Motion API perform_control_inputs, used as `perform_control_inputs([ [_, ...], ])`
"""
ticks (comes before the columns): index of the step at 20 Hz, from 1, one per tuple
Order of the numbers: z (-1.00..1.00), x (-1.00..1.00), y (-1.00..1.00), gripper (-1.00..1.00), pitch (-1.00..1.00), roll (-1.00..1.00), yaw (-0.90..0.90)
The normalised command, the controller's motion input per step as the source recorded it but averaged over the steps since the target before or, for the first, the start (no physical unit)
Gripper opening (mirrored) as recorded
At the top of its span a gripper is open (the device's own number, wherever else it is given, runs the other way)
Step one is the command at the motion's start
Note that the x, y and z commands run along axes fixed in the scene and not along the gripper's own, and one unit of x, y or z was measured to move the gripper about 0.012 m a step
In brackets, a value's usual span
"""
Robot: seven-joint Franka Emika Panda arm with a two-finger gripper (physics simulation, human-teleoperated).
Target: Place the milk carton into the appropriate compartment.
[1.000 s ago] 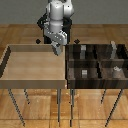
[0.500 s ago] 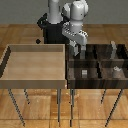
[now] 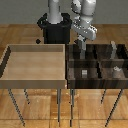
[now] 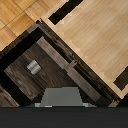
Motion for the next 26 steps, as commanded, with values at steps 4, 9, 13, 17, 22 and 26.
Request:
perform_control_inputs([
  [4, -0.08, -1.0, 0.0, -1.0, 0.0, 0.0, 0.0],
  [9, -0.8, 0.0, 0.0, -1.0, 0.0, 0.0, 0.0],
  [13, -0.5, 0.0, 0.0, 1.0, 0.0, 0.0, 0.0],
  [17, 0.0, 0.0, 0.0, 1.0, 0.0, 0.0, 0.0],
  [22, 0.0, 0.0, 0.0, 1.0, 0.0, 0.0, 0.0],
  [26, 0.0, 0.0, 0.0, 1.0, 0.0, 0.0, 0.0],
])
